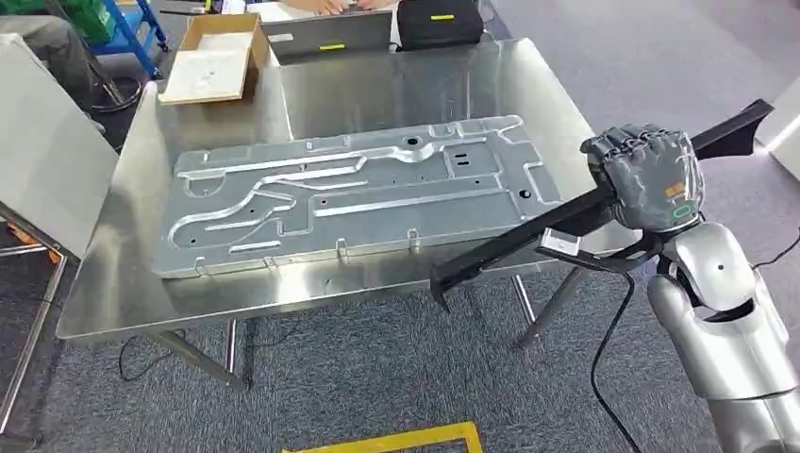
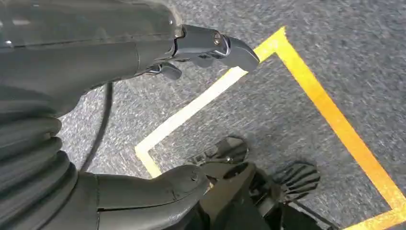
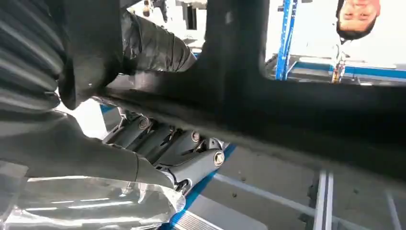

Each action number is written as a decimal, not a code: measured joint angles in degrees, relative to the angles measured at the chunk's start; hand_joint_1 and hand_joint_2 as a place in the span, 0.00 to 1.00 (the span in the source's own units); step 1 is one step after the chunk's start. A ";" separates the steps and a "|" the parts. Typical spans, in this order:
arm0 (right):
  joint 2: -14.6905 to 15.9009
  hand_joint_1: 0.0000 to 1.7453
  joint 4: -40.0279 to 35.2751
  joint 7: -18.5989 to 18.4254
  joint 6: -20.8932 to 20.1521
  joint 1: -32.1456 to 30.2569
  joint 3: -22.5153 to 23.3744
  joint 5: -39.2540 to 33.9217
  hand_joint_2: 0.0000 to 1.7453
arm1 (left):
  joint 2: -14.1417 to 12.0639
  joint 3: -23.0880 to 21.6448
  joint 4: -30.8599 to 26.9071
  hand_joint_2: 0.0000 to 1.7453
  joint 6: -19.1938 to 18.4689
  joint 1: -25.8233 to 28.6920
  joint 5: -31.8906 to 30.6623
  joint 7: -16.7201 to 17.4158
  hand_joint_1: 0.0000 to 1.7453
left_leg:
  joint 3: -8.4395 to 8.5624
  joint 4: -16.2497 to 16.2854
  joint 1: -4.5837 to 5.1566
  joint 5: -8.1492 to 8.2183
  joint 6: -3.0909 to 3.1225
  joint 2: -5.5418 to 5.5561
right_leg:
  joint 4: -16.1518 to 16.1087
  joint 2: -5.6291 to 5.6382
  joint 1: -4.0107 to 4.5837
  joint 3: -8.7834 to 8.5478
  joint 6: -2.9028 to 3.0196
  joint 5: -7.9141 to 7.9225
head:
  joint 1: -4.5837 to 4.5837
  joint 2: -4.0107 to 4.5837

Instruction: Take the parts from the cabinet and place them on the table.

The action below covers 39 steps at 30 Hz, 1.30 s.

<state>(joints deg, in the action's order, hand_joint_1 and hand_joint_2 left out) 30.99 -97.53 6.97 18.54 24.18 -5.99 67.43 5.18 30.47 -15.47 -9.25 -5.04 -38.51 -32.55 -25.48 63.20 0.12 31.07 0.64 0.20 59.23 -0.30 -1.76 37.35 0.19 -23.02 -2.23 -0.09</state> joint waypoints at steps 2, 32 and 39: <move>-0.04 1.00 0.02 0.00 -0.04 0.10 -0.04 -0.13 1.00 | 0.05 0.00 0.00 1.00 0.00 -0.05 0.02 0.02 0.00 | -5.72 7.47 -0.14 4.29 -0.51 0.00 | -0.01 0.17 0.26 -0.73 0.34 -0.98 | -0.07 0.02; -14.84 1.00 11.02 -0.06 -8.55 13.63 -16.74 -5.14 1.00 | 0.55 0.04 0.02 1.00 0.72 -0.92 -1.22 -1.35 0.00 | -7.77 0.93 0.48 1.48 0.04 0.31 | -0.16 0.03 0.60 -0.79 0.56 -1.62 | 0.02 0.00; -16.13 1.00 12.00 0.22 -9.07 14.34 -18.10 -5.49 1.00 | 0.55 0.04 0.04 1.00 0.31 -0.44 -0.90 -1.90 0.00 | -11.42 -0.77 -1.14 -6.75 -1.37 0.08 | 0.07 0.09 0.12 -3.50 -0.11 -3.71 | 0.02 0.00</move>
<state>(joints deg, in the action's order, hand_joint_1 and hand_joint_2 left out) 14.86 -85.53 7.19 9.46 38.52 -24.09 61.94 5.73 30.51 -15.43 -8.94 -5.48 -39.41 -34.45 -36.90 62.43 -1.01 24.32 -0.74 0.27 59.29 -0.21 -1.64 33.85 0.08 -26.74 -2.21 -0.09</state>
